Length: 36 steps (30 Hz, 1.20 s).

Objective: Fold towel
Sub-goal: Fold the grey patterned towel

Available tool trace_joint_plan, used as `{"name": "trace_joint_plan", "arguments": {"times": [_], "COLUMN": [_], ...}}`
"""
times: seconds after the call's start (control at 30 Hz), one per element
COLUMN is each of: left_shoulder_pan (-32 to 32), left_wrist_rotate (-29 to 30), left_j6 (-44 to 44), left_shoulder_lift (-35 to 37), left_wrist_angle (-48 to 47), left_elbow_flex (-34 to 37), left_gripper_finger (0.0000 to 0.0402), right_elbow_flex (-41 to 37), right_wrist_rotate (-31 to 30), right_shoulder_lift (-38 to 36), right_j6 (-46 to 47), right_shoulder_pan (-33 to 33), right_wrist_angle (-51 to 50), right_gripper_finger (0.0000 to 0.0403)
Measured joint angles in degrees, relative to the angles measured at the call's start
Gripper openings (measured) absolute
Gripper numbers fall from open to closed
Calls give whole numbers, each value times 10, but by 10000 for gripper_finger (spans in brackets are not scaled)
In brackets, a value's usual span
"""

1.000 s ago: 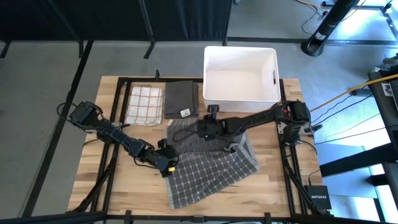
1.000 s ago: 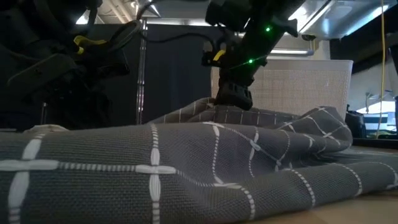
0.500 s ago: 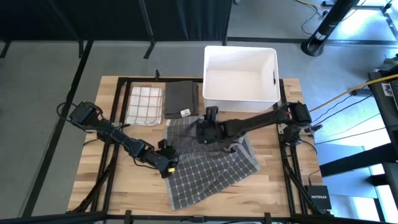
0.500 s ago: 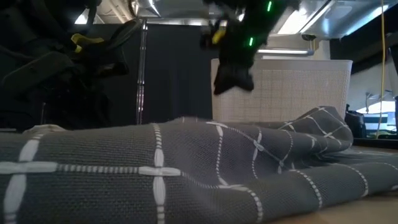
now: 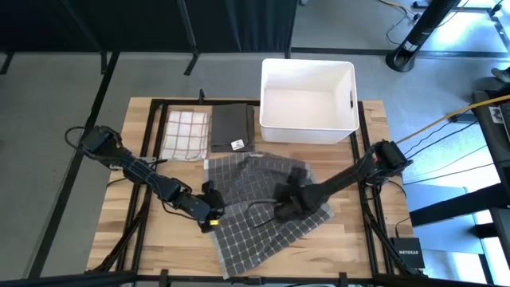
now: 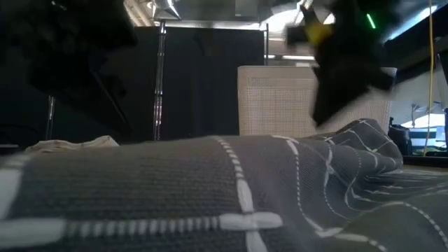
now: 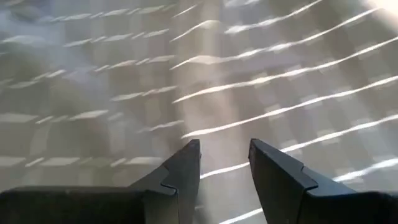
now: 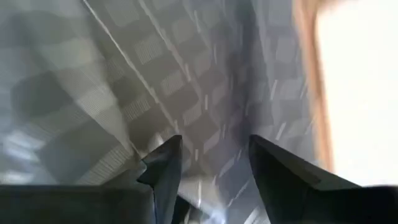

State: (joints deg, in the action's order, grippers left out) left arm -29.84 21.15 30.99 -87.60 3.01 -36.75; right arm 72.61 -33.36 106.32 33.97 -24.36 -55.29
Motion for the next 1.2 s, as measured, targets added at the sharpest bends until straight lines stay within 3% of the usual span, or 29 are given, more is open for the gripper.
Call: {"name": "trace_joint_plan", "arguments": {"times": [0.13, 0.23, 0.37, 0.57, 0.67, 0.83, 0.9, 0.97, 1.07, 1.2], "left_shoulder_pan": [12, 18, 18, 20, 22, 28, 29, 29, 29, 30], "left_wrist_rotate": [31, 32, 26, 26, 26, 26, 29, 29, 18, -16], "left_j6": [11, 32, 36, 5, -2, 3, 5, 5, 0, -9], "left_shoulder_lift": [-19, -31, -24, -20, -27, -51, -58, -60, -53, -14], "left_wrist_angle": [-52, -65, -66, -21, -22, -37, -48, -57, -72, -166], "left_elbow_flex": [1, 1, 1, 0, 0, 0, -1, -2, -4, -34], "left_gripper_finger": [131, 131, 131, 131, 131, 131, 131, 131, 131, 131], "right_elbow_flex": [-121, -162, -159, -124, -105, -113, -129, -148, -161, -155], "right_wrist_rotate": [53, 107, 183, 254, 226, -18, -73, -59, 15, 110], "right_shoulder_lift": [-2, -10, -12, -31, -53, -57, -59, -58, -58, -73], "right_j6": [120, 175, 233, 204, 178, 137, 136, 133, 112, 88], "right_shoulder_pan": [-10, -23, -61, -92, -92, -89, -78, -62, -43, -38], "right_wrist_angle": [108, 205, 251, 235, 212, 173, 184, 192, 198, 189], "right_gripper_finger": [173, 166, 162, 163, 163, 163, 163, 163, 163, 163]}}
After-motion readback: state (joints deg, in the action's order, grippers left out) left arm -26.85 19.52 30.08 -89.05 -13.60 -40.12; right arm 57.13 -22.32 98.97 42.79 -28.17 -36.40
